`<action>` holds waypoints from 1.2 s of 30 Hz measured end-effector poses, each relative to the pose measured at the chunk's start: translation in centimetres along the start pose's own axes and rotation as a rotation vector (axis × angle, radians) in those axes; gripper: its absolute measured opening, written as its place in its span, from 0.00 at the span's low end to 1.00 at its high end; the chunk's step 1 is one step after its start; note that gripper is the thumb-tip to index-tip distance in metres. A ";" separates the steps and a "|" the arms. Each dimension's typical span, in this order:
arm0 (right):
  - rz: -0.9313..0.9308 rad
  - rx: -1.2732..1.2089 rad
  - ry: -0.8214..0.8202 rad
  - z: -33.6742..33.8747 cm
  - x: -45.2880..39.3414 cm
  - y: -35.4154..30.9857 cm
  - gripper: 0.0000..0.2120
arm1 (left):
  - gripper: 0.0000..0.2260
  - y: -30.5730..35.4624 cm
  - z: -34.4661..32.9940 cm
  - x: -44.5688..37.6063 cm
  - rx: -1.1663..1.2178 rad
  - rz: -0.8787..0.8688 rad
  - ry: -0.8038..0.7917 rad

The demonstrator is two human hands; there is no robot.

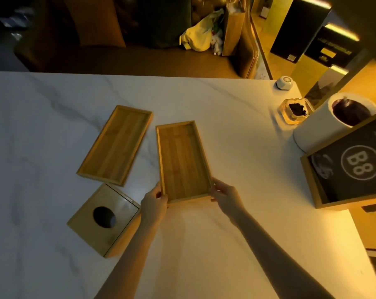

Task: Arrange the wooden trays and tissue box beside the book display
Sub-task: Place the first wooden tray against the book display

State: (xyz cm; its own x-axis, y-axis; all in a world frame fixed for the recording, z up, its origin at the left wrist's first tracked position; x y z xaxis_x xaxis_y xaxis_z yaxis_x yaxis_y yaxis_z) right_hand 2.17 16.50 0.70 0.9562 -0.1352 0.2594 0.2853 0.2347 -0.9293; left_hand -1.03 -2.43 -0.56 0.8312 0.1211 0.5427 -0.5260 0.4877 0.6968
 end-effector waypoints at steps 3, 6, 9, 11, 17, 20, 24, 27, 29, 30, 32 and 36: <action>-0.026 -0.135 0.042 1.7 0.9 -0.8 0.17 | 0.19 1.2 0.6 1.0 0.175 0.028 -0.147; -0.013 -0.163 0.084 3.5 2.2 -1.4 0.16 | 0.19 2.9 0.3 2.5 0.218 -0.025 -0.267; 0.015 -0.202 0.177 5.2 3.8 -1.7 0.15 | 0.19 4.3 -0.5 3.5 0.243 -0.059 -0.319; 0.030 -0.216 0.253 6.5 4.7 -1.6 0.15 | 0.19 5.3 -1.5 3.9 0.239 -0.090 -0.335; 0.062 -0.191 0.421 11.7 6.1 -0.9 0.13 | 0.19 8.4 -6.4 5.1 0.136 -0.197 -0.387; 0.059 -0.163 0.473 14.2 6.5 0.1 0.12 | 0.19 9.5 -9.7 5.2 0.082 -0.228 -0.396; 0.008 -0.093 0.533 16.7 6.3 2.2 0.11 | 0.19 10.4 -13.9 4.6 0.011 -0.222 -0.366; -0.042 -0.087 0.573 18.5 5.6 3.7 0.12 | 0.18 11.0 -16.4 4.5 -0.014 -0.218 -0.325; -0.075 -0.117 0.602 19.5 5.0 4.4 0.10 | 0.17 11.3 -17.7 4.4 -0.021 -0.212 -0.313; -0.087 -0.127 0.620 19.9 4.7 4.8 0.10 | 0.17 11.4 -18.2 4.3 -0.031 -0.209 -0.310; -0.092 -0.140 0.640 20.4 4.2 5.5 0.13 | 0.17 11.5 -19.1 4.0 -0.043 -0.200 -0.306; -0.063 -0.123 0.661 21.0 3.5 7.1 0.12 | 0.17 11.5 -20.4 3.4 -0.046 -0.175 -0.301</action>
State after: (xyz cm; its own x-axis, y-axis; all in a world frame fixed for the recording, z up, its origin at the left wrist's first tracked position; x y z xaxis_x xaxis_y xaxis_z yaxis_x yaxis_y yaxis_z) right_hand 8.93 37.91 0.57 0.6865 -0.7146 0.1345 0.2921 0.1016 -0.9510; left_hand -0.61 21.21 -0.26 0.8140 -0.2250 0.5355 -0.3656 0.5180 0.7733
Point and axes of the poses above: each hand's wrist, its own x-axis away from the middle knuckle, its own z-axis out of the back of the hand, y = z × x, the point moved 2 cm from there along -x, towards the middle knuckle, and after that the axes turned 13 degrees about z, right-handed, at the moved point
